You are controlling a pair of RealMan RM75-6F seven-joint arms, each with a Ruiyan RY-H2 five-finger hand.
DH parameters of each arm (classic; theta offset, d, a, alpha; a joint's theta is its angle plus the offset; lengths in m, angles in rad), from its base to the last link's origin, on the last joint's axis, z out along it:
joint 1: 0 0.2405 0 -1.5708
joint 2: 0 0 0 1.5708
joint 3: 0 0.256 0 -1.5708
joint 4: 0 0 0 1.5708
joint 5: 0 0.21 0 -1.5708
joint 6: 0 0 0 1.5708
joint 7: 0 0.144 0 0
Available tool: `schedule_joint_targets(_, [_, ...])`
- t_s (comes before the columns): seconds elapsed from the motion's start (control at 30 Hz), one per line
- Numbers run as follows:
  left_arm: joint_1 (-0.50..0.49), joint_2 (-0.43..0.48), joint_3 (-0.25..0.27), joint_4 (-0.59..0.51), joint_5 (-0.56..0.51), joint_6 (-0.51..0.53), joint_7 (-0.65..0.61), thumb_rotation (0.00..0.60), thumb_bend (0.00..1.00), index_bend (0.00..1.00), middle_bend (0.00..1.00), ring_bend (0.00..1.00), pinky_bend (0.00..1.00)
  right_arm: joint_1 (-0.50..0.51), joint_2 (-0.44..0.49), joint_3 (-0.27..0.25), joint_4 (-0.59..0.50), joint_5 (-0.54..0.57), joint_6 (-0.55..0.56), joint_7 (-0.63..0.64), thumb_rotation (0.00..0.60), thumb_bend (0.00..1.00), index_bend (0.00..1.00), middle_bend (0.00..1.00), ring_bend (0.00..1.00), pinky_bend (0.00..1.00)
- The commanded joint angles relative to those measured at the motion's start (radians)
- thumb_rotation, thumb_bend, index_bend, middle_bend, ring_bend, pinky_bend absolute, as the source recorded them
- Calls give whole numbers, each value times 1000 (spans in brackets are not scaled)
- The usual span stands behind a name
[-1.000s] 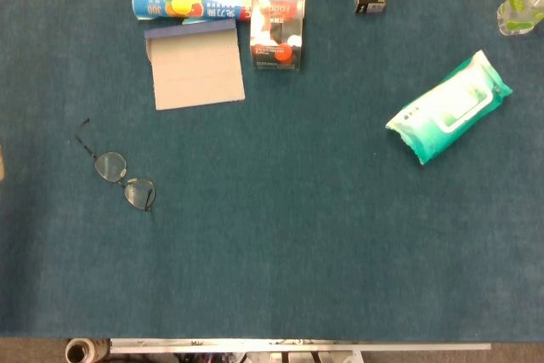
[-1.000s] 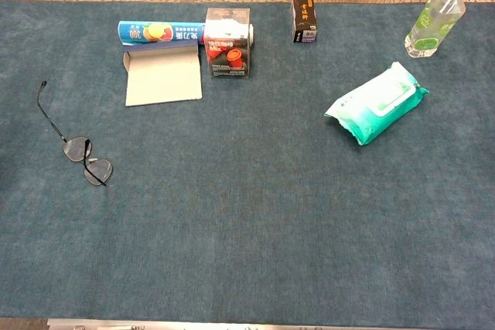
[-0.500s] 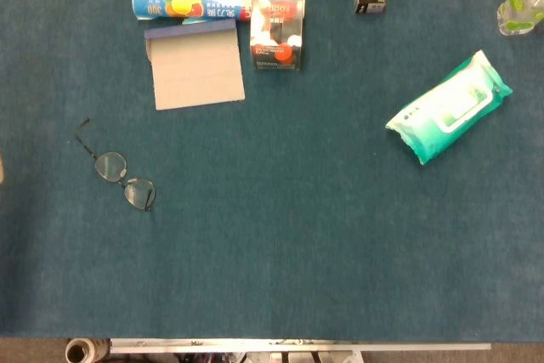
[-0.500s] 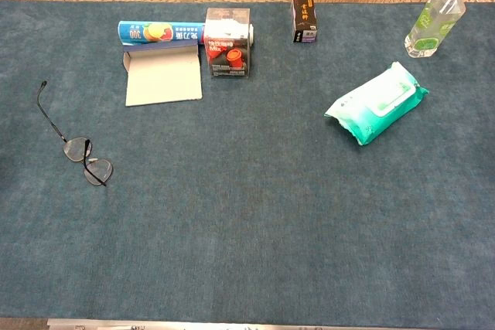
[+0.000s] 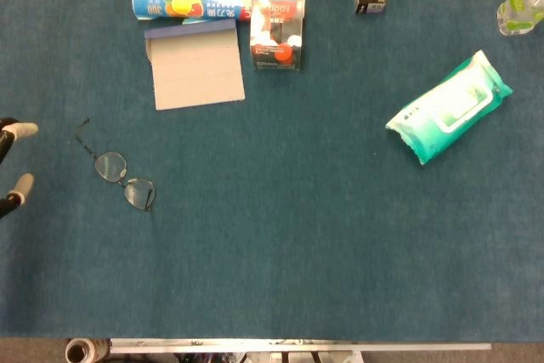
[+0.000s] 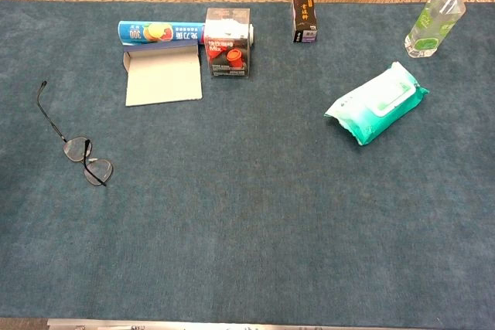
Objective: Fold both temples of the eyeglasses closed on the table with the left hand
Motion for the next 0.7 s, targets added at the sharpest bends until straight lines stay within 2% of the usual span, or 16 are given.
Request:
schedule_joint_targets(0.03, [-12,10,0,-30,35,11,-4,600,137,261,332,348,500,0,2,0,0,-2,1,4,600,279,682,543,318,253])
schedule_joint_targets(0.13, [-33,12,-5,-52,60,7,-23,600,86,110,300,310,360,0,4,0,-1,-3,3,11,600,279,682,543,318,253])
schedule_joint_targets(0.2, [-48,8,-11,-61,63,-2,-46,600,48,9,240,231,257,-1,6,0,0,-1,4,14,600,279,683,543,318,254])
schedule_joint_targets(0.33, [-87,0,-18,-83,62,-53,-65,600,1,0,69,80,155,-5,11,2,-1,0,11,25,600,278,682,543,318,254])
schedule_joint_targets(0.4, [-108,-8,-22,-85,59,-84,-43,600,0,0,14,27,123,-7,13,4,-2,1,17,31,600,279,683,543,318,253])
schedule_joint_targets(0.5, [-137,-35,-34,-81,34,-132,-28,600,0,0,0,0,97,-10,16,6,-2,2,24,38,600,279,683,543,318,253])
schedule_joint_targets(0.7, [-189,-77,-42,-73,-32,-239,-81,600,0,0,0,0,90,-11,20,12,2,10,26,52,600,279,683,543,318,254])
